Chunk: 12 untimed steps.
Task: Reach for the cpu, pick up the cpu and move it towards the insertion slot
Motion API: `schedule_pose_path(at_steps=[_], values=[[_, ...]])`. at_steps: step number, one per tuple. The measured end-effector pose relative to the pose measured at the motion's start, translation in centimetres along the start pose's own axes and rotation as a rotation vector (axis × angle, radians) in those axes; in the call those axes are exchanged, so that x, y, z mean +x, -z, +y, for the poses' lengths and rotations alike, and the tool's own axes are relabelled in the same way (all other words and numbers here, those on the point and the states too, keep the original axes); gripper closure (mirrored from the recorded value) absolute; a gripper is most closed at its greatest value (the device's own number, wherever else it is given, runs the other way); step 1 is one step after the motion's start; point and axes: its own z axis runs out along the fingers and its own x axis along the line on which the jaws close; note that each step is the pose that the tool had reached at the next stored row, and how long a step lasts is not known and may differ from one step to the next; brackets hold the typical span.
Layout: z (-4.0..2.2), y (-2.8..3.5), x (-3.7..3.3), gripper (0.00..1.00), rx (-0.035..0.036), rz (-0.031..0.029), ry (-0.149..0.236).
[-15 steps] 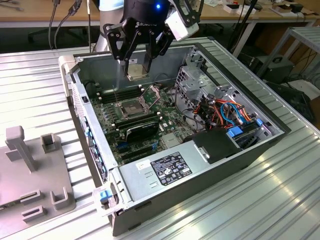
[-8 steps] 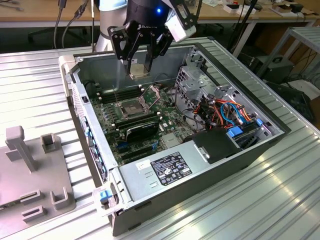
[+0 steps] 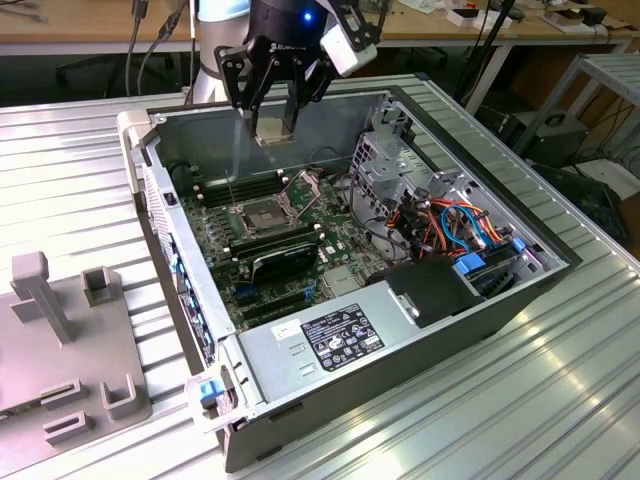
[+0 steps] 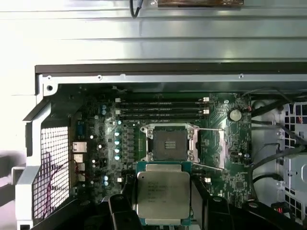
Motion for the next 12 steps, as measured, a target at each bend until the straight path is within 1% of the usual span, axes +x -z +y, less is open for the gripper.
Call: schedule_pose_path(at_steps=[2, 4, 5, 6, 7, 12], values=[[1.39, -0.32, -0.25, 0.45, 0.0000, 0.0000, 0.000], [2.22, -0.47, -0.45, 0.45, 0.0002, 0.0002, 0.000], [2.53, -0.49, -0.55, 0.45, 0.0001, 0.0001, 0.000], [2.72, -0.51, -0.63, 0.45, 0.0001, 0.0000, 0.000], [2.77, -0.52, -0.67, 0.45, 0.0002, 0.0001, -0.001], [2.78, -0.52, -0.67, 0.45, 0.0001, 0.0000, -0.001]])
